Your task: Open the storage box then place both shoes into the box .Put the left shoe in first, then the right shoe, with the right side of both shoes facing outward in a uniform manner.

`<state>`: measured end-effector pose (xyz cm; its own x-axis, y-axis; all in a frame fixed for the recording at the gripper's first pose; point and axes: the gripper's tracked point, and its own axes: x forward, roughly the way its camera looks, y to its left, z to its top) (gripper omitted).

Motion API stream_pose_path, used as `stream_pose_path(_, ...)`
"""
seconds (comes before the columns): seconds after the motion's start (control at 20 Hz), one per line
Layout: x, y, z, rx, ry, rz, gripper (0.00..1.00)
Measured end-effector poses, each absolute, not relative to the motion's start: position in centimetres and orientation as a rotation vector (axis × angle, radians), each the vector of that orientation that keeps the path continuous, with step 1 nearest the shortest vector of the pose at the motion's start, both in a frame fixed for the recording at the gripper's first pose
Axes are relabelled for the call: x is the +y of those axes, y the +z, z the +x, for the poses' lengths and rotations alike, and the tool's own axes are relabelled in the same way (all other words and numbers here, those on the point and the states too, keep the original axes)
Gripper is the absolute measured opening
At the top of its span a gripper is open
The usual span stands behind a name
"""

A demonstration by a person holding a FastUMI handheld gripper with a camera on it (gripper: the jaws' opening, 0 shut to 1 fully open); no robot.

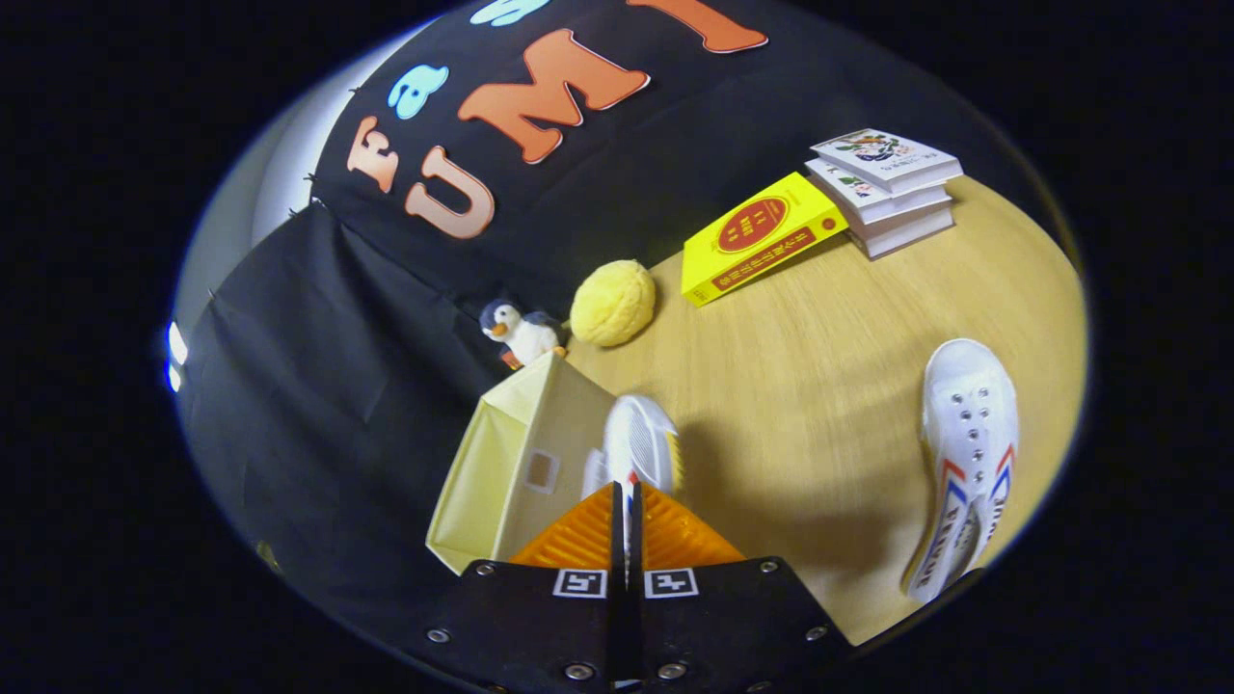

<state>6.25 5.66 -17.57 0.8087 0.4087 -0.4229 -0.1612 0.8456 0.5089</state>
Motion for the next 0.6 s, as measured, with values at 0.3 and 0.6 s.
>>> stream_pose_path(0.3, -0.3, -23.1, 4.3, 0.657, 0.164, 0.147, 0.03)
stream_pose_path(0.6, -2.9, -24.8, 3.6, 0.712, 0.092, 0.108, 0.60)
